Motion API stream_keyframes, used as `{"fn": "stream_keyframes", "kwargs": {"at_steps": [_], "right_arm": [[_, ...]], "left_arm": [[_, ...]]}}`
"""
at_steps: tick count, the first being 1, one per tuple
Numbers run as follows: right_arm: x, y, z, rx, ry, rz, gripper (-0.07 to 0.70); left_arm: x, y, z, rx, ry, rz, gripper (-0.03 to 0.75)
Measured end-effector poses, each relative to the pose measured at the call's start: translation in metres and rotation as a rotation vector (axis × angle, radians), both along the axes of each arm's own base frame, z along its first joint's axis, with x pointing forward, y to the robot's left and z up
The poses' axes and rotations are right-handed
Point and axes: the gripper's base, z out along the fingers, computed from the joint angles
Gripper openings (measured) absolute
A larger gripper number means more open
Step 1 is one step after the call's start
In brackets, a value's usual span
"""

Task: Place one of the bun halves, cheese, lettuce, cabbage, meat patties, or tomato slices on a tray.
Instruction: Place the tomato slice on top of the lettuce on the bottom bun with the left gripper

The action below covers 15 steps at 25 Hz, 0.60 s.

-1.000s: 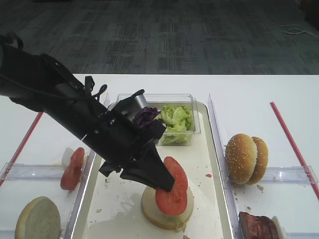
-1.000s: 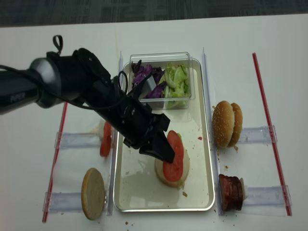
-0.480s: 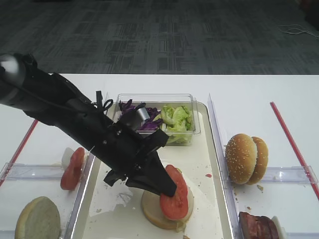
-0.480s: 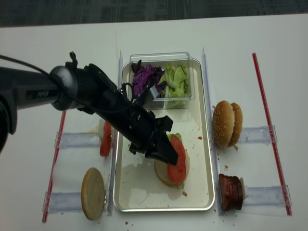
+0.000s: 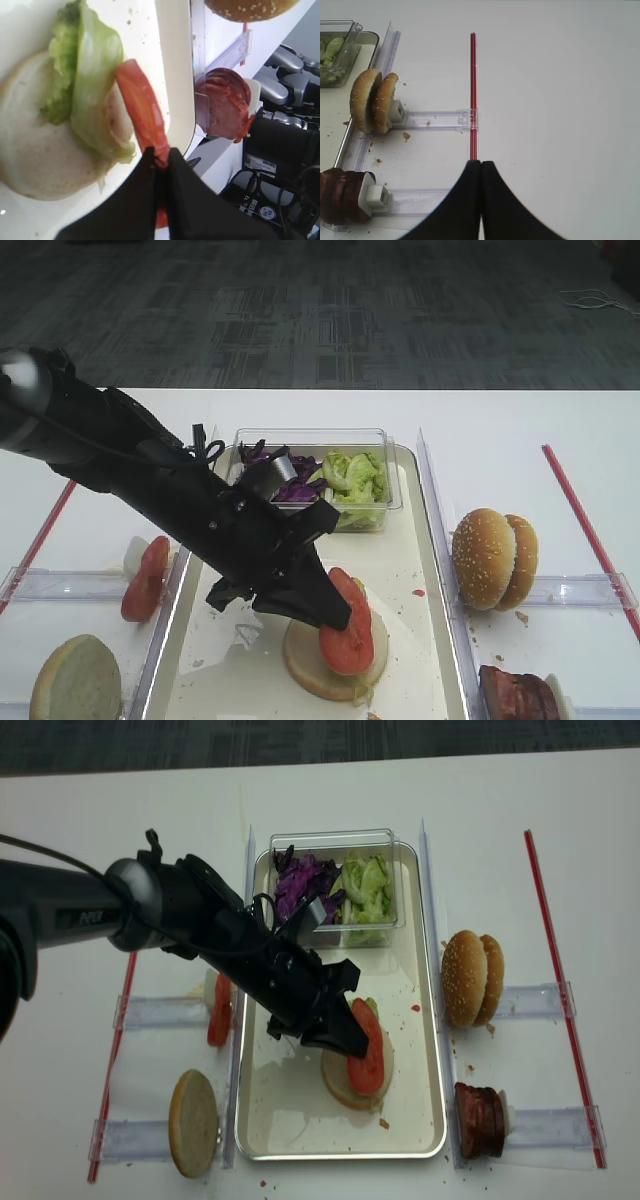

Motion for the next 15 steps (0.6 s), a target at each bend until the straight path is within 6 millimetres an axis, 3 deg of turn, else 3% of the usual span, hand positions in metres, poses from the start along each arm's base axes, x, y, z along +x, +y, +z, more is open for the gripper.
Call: {"fn": "stream_keyframes", "kwargs": {"at_steps": [15], "right_arm": [[0.0, 0.0, 0.0, 0.001, 0.0, -0.001, 0.006]], "left_arm": [[0.0029, 0.0004, -0.0033, 0.026, -0.002, 0.035, 0.0]]}}
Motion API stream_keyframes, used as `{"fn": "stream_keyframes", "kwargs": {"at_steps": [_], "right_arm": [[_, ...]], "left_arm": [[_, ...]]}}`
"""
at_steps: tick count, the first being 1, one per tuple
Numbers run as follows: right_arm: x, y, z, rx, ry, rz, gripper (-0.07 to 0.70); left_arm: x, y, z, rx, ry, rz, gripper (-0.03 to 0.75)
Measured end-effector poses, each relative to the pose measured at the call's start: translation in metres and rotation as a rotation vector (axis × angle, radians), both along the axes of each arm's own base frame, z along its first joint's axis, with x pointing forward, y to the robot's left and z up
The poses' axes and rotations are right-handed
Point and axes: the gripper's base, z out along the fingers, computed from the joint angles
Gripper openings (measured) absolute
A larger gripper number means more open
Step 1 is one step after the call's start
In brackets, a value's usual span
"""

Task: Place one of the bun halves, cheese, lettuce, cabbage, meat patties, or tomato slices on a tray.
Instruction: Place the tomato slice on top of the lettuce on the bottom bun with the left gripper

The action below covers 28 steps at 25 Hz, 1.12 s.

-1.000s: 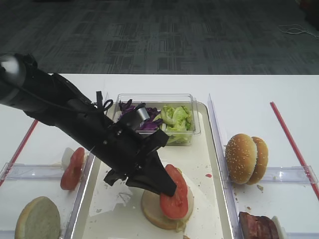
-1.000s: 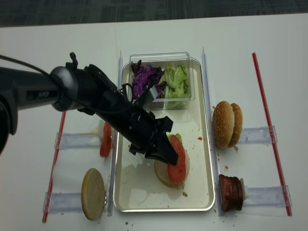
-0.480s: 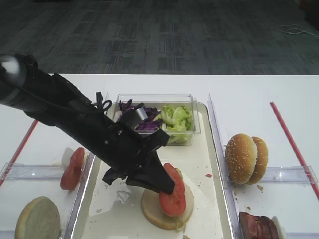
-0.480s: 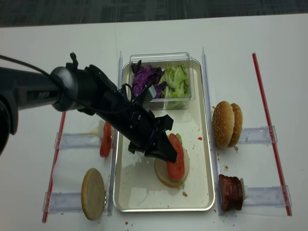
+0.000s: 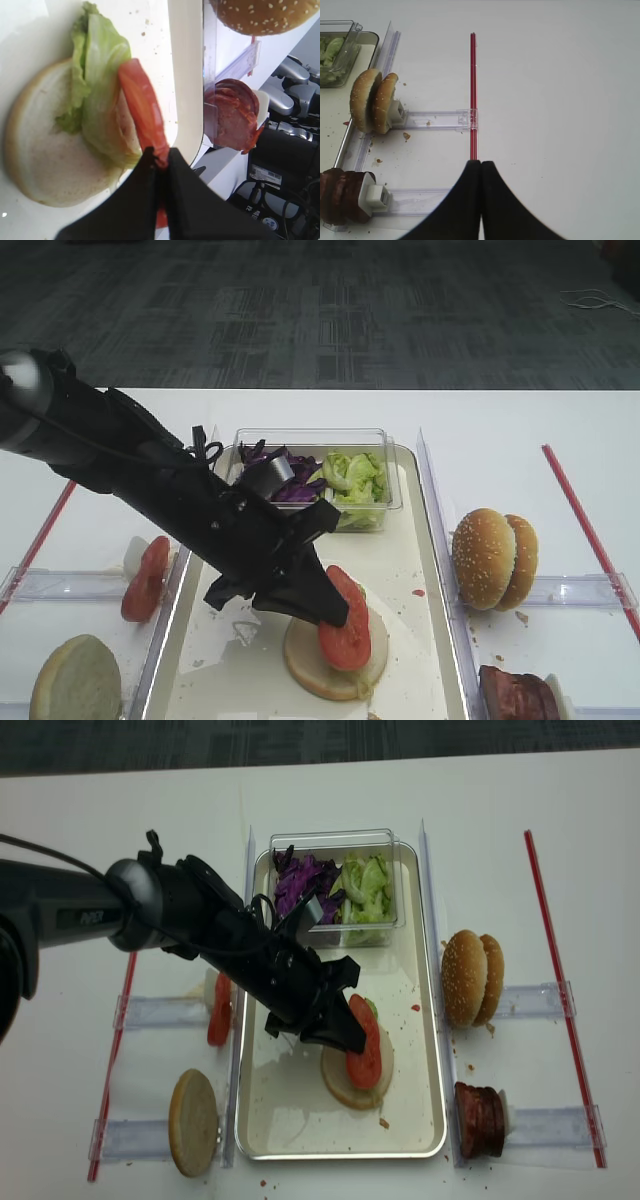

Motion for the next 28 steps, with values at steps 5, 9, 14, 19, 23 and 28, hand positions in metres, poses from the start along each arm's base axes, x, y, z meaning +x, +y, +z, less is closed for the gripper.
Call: {"fn": "stream_keyframes", "kwargs": {"at_steps": [5, 9, 14, 19, 23, 28], "right_arm": [[0.0, 0.0, 0.0, 0.0, 0.0, 0.0, 0.006], [0.0, 0.0, 0.0, 0.0, 0.0, 0.0, 0.006], [0.0, 0.0, 0.0, 0.0, 0.0, 0.0, 0.006], [0.0, 0.0, 0.0, 0.0, 0.0, 0.0, 0.006], [0.0, 0.0, 0.0, 0.0, 0.0, 0.0, 0.006], [0.0, 0.0, 0.0, 0.0, 0.0, 0.0, 0.006]], "left_arm": [[0.0, 0.0, 0.0, 0.0, 0.0, 0.0, 0.0], [0.0002, 0.0, -0.0001, 0.004, 0.009, 0.009, 0.0], [0.0007, 0.0001, -0.0004, 0.012, 0.02, 0.025, 0.0], [0.0008, 0.0001, -0.0005, 0.018, 0.036, 0.038, 0.0], [0.0008, 0.0001, -0.0005, 0.018, 0.038, 0.04, 0.0], [0.0002, 0.001, -0.0014, 0.033, 0.044, 0.036, 0.005]]}}
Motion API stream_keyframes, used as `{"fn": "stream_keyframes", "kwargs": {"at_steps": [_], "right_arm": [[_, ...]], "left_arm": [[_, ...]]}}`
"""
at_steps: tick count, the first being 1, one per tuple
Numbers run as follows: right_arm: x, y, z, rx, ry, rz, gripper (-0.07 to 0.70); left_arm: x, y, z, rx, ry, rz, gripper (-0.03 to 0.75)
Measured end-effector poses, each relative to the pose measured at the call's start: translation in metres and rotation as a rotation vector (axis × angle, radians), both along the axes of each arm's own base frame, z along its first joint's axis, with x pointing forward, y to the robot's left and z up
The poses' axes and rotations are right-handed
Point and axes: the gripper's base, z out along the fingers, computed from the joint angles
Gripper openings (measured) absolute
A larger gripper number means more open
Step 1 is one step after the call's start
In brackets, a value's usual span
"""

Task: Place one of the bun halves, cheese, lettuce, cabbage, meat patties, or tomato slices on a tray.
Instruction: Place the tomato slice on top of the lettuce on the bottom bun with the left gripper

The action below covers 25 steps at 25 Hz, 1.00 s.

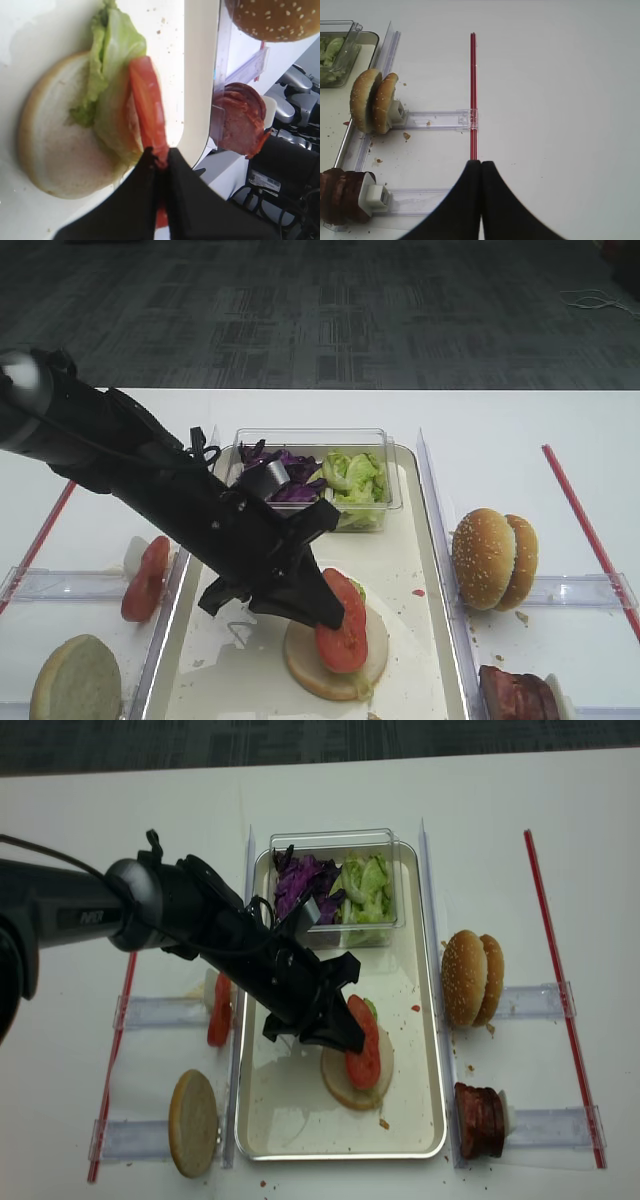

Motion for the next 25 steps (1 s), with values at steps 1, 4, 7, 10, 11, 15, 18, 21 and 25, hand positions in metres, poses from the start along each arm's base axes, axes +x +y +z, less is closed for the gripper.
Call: {"fn": "stream_keyframes", "kwargs": {"at_steps": [1, 4, 7, 10, 11, 15, 18, 21, 25], "right_arm": [[0.0, 0.0, 0.0, 0.0, 0.0, 0.0, 0.006], [0.0, 0.0, 0.0, 0.0, 0.0, 0.0, 0.006], [0.0, 0.0, 0.0, 0.0, 0.0, 0.0, 0.006], [0.0, 0.0, 0.0, 0.002, 0.0, -0.001, 0.006], [0.0, 0.0, 0.0, 0.003, 0.0, -0.002, 0.006], [0.0, 0.0, 0.0, 0.003, 0.0, -0.002, 0.006], [0.0, 0.0, 0.0, 0.003, 0.0, -0.002, 0.006], [0.0, 0.0, 0.0, 0.003, 0.0, -0.002, 0.006], [0.0, 0.0, 0.0, 0.007, 0.0, -0.004, 0.006]], "left_arm": [[0.0, 0.0, 0.0, 0.004, 0.004, 0.001, 0.011], [-0.001, 0.001, -0.001, 0.017, 0.01, -0.002, 0.038], [-0.001, 0.001, -0.001, 0.023, 0.019, 0.002, 0.07], [-0.001, 0.001, -0.001, 0.026, 0.026, 0.008, 0.107], [-0.001, 0.001, -0.001, 0.027, 0.031, 0.012, 0.123], [-0.001, 0.001, -0.001, 0.03, 0.038, 0.017, 0.19], [0.001, 0.0, 0.001, 0.033, 0.032, 0.012, 0.225], [0.007, -0.002, 0.009, 0.045, 0.034, -0.001, 0.249], [0.01, 0.0, 0.015, 0.108, 0.055, -0.027, 0.26]]}}
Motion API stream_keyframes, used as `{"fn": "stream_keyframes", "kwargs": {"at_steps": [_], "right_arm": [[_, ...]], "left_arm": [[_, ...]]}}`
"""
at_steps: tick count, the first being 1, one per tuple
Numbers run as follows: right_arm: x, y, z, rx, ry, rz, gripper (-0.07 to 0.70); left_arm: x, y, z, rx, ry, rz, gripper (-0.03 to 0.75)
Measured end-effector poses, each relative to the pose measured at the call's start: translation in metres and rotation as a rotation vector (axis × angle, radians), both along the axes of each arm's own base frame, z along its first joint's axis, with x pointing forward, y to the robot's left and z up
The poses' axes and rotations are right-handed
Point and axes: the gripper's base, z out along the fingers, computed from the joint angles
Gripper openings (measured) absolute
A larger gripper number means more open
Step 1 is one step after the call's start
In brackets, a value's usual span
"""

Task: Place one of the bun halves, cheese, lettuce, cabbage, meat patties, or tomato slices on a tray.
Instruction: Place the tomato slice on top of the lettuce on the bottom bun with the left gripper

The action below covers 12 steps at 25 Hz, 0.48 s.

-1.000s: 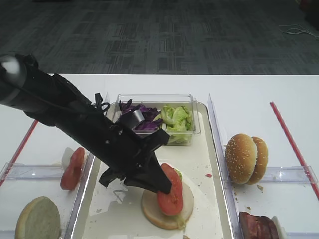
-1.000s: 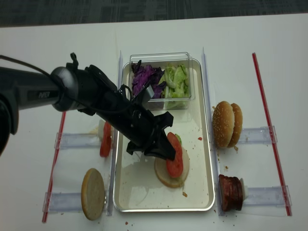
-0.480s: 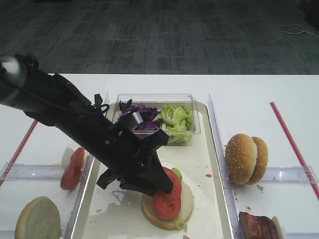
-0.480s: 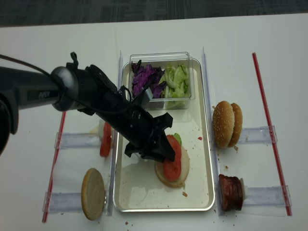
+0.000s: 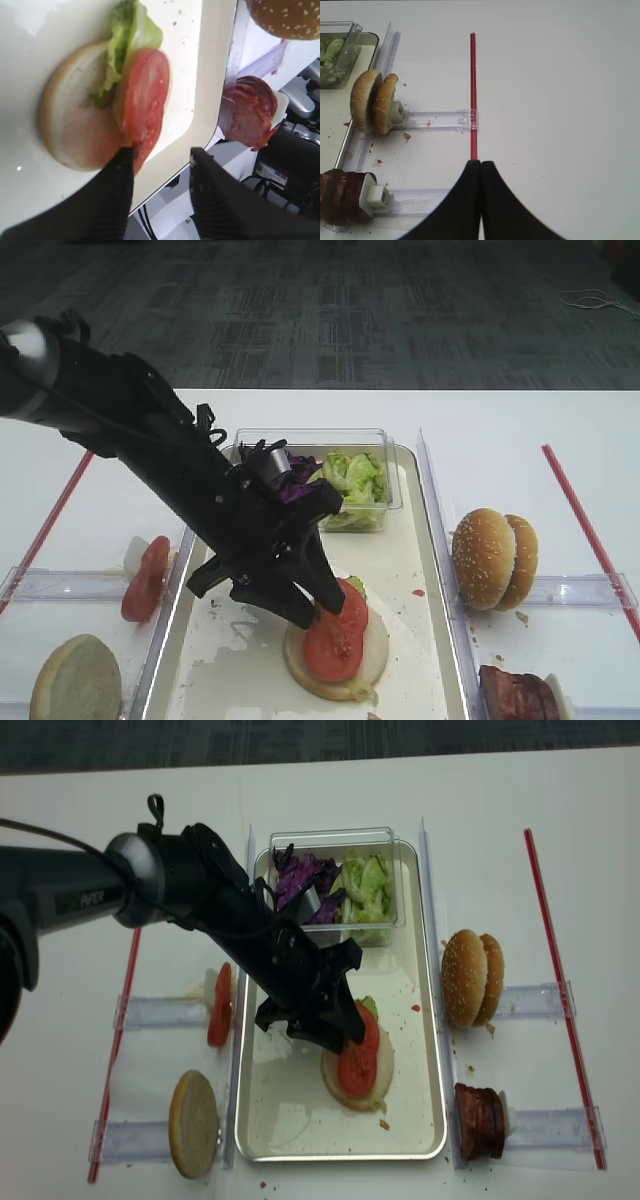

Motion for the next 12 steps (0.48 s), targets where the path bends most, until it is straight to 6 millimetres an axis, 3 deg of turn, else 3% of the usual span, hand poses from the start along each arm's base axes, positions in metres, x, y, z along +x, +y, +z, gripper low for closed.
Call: {"fn": "stream_keyframes", "kwargs": {"at_steps": [12], "right_arm": [[0.0, 0.0, 0.0, -0.002, 0.0, -0.001, 0.006]], "left_arm": [[0.011, 0.002, 0.018, 0.119, 0.009, -0.051, 0.263]]}}
